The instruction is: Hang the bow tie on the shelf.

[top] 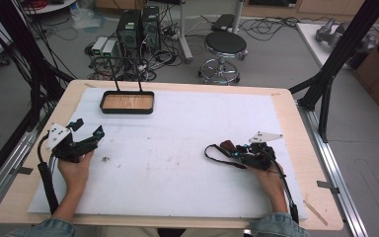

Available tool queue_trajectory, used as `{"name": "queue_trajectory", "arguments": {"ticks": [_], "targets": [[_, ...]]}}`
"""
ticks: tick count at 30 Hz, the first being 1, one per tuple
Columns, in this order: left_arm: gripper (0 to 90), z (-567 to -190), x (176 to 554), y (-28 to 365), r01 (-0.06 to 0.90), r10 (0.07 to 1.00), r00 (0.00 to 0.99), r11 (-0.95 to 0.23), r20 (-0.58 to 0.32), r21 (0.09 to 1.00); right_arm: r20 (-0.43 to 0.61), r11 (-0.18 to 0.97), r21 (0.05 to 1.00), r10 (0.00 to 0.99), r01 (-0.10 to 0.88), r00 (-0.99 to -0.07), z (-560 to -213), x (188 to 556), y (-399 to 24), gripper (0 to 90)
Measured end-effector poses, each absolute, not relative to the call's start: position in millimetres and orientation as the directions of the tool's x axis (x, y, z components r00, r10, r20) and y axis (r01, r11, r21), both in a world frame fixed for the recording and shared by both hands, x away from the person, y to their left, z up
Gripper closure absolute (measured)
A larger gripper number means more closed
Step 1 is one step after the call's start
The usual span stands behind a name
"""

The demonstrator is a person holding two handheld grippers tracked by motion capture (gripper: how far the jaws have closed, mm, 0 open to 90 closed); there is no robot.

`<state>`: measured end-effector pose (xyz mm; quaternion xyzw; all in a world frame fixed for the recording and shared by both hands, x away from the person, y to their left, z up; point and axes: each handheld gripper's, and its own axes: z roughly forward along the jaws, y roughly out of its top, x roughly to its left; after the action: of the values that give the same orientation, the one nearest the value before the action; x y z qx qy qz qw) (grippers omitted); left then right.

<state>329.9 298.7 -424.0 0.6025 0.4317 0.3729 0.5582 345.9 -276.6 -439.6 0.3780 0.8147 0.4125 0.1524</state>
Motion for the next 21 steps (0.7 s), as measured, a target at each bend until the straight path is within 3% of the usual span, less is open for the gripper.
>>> {"name": "queue_trajectory", "arguments": {"ticks": [21], "targets": [[20.4, -423.8, 329.6, 300.3, 0.101, 0.939, 0.343, 0.006, -0.040, 0.995, 0.071, 0.286, 0.878, 0.716, 0.385, -0.695, -414.3, 335.1, -255.5, 75.8]]}}
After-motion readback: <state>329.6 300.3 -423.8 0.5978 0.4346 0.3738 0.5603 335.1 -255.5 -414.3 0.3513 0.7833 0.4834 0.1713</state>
